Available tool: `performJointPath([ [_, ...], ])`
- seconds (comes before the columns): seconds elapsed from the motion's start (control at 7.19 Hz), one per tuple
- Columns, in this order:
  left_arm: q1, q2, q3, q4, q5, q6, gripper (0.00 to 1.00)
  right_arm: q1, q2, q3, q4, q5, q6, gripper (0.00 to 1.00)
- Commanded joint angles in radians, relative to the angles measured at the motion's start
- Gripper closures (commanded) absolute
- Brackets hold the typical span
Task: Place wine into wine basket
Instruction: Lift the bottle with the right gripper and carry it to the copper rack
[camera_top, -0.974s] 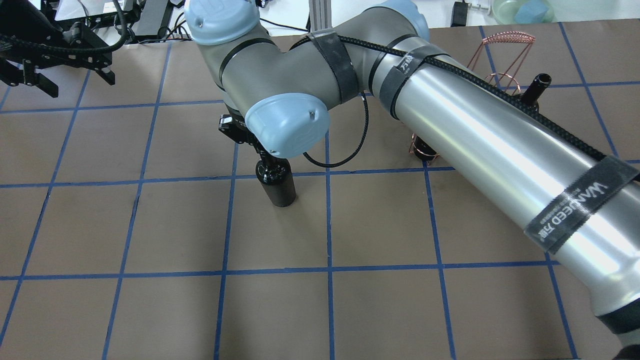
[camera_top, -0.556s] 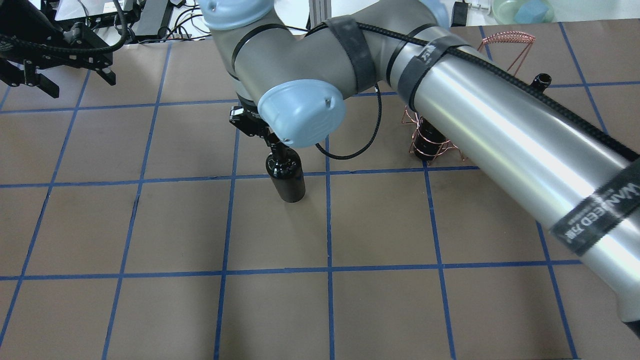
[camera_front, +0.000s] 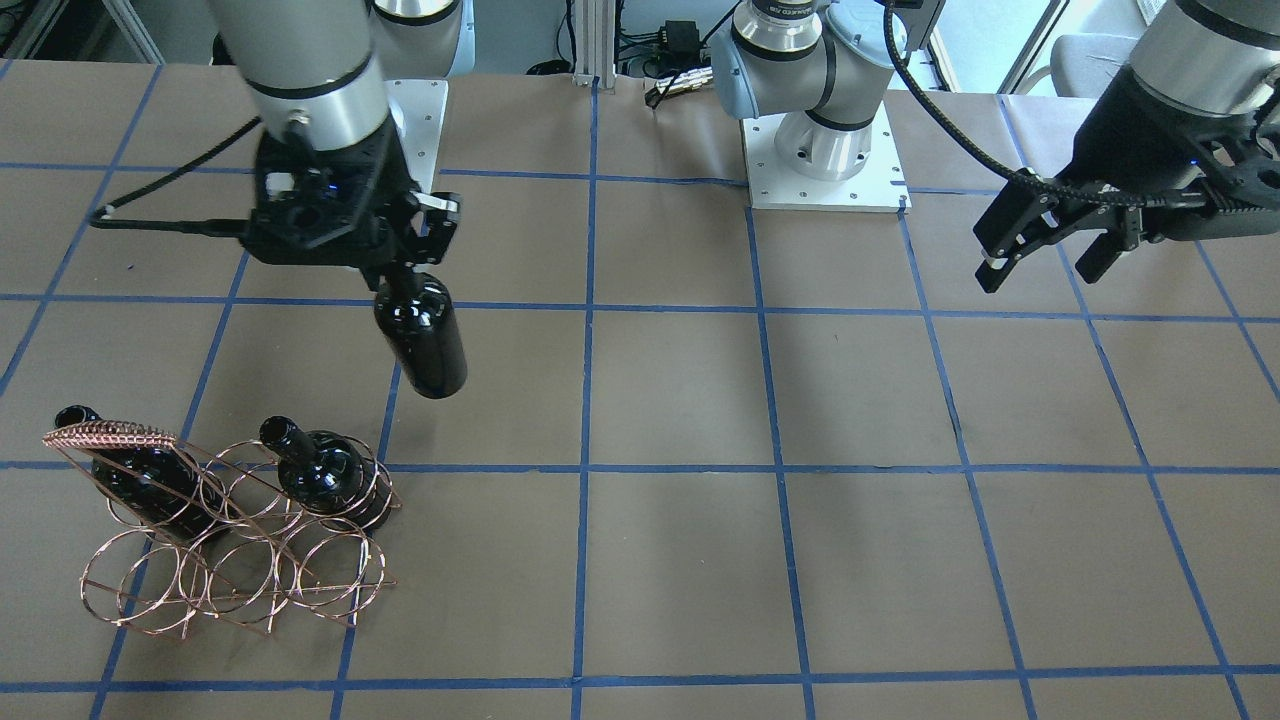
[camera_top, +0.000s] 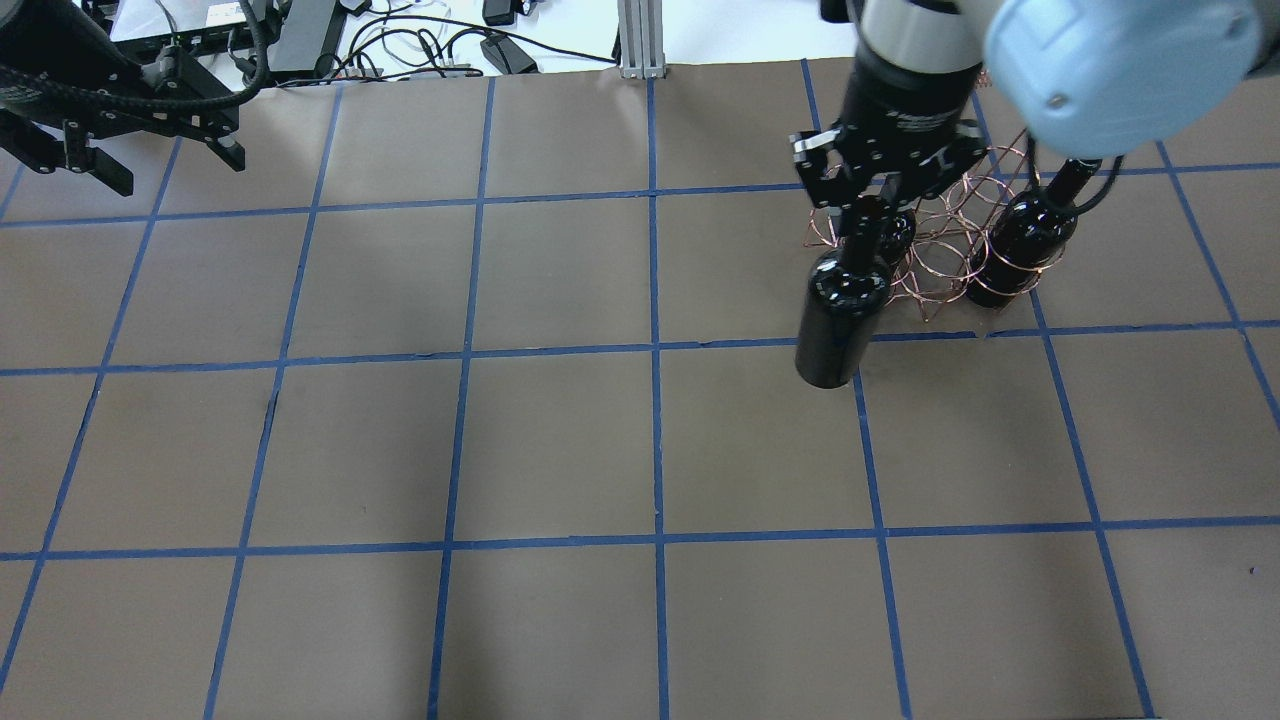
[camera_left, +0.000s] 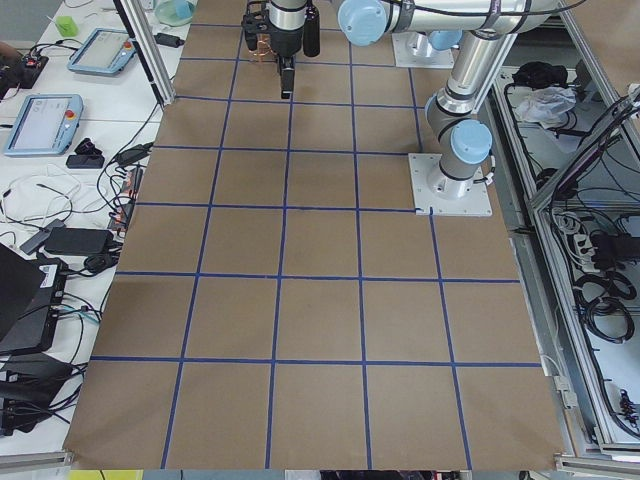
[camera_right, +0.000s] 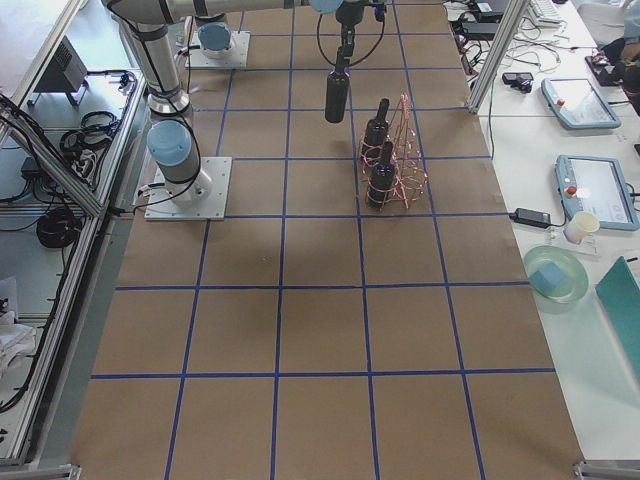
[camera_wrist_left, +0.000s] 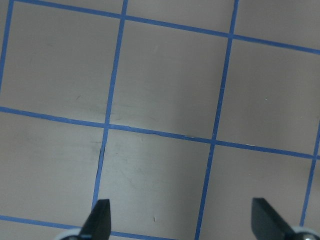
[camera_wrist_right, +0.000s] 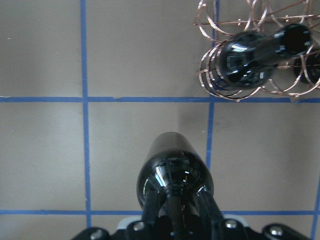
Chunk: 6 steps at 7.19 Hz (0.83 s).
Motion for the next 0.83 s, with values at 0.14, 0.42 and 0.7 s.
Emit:
performJointPath([
  [0.14,-0.004,-0.004,0.0,0.001,-0.006,0.0,0.0,-0.217,-0.035,-0.012,0.028,0.014,-0.27,0.9],
  [0.42,-0.025,-0.009,-0.002,0.0,-0.003,-0.002,0.0,-0.224,0.006,-0.086,0.014,0.018,-0.27,0.9],
  [0.7,-0.036,0.002,-0.008,0.0,0.003,-0.002,0.0,-0.226,0.108,-0.164,-0.048,0.028,-0.271,0.9],
])
